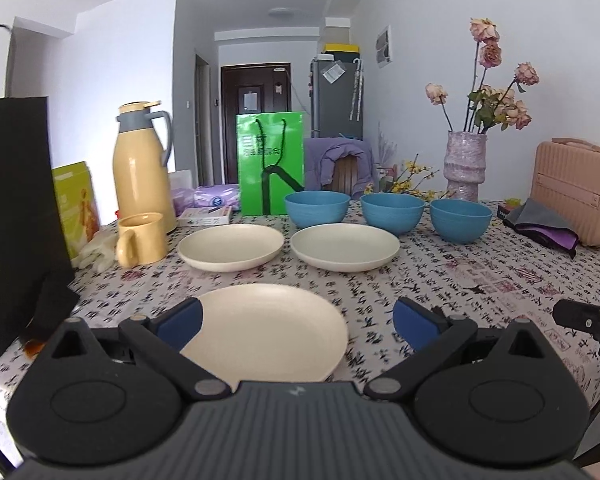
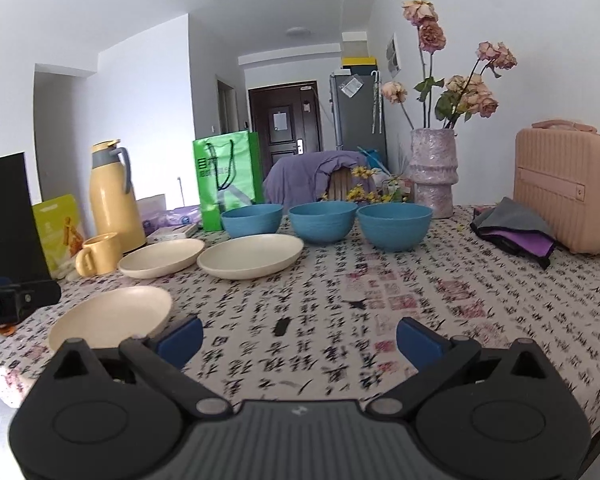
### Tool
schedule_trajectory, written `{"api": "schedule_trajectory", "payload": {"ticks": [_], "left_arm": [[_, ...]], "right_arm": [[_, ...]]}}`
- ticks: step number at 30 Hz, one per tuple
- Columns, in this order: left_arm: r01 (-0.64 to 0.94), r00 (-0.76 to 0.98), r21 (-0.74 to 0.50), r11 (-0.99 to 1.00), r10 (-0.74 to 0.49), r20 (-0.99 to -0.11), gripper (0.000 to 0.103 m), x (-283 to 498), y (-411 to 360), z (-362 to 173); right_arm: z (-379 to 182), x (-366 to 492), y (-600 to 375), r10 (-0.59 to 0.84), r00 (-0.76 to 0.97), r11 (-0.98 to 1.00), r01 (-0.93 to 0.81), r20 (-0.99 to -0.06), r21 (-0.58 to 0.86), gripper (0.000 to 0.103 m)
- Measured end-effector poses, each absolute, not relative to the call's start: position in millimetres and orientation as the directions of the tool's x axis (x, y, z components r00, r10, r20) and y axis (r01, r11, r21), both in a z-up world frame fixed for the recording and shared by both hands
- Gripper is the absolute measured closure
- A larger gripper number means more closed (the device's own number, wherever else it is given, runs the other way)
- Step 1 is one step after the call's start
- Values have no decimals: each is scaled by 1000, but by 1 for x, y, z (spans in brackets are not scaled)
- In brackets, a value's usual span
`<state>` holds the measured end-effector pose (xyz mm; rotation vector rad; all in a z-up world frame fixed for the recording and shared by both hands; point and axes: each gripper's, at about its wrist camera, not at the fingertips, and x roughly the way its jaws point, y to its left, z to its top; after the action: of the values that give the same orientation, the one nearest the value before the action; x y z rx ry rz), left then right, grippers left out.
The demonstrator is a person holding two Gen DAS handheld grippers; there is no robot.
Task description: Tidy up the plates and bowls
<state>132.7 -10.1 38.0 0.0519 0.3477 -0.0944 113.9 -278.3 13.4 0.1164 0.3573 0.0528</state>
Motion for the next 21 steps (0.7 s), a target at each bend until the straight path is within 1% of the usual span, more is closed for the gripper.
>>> {"api": "schedule_trajectory", "payload": {"ticks": [8, 16, 19, 21], "left_arm": [[132, 931, 40, 990, -110, -347, 0, 163, -26, 41], [128, 921, 32, 991, -107, -375, 0, 203, -26, 43], [136, 910, 25, 990, -115, -400, 0, 225, -25, 43], [134, 892, 20, 991, -112, -439, 0, 245, -25, 43]], "right_arm": [[14, 139, -302, 36, 933, 992, 11, -357, 129, 0], [20, 180, -306, 56, 927, 991, -8, -371, 130, 0], [22, 202, -306, 82, 920, 989, -28, -382, 144, 0], [23, 219, -303, 100, 915, 989, -47, -391, 143, 1]]}}
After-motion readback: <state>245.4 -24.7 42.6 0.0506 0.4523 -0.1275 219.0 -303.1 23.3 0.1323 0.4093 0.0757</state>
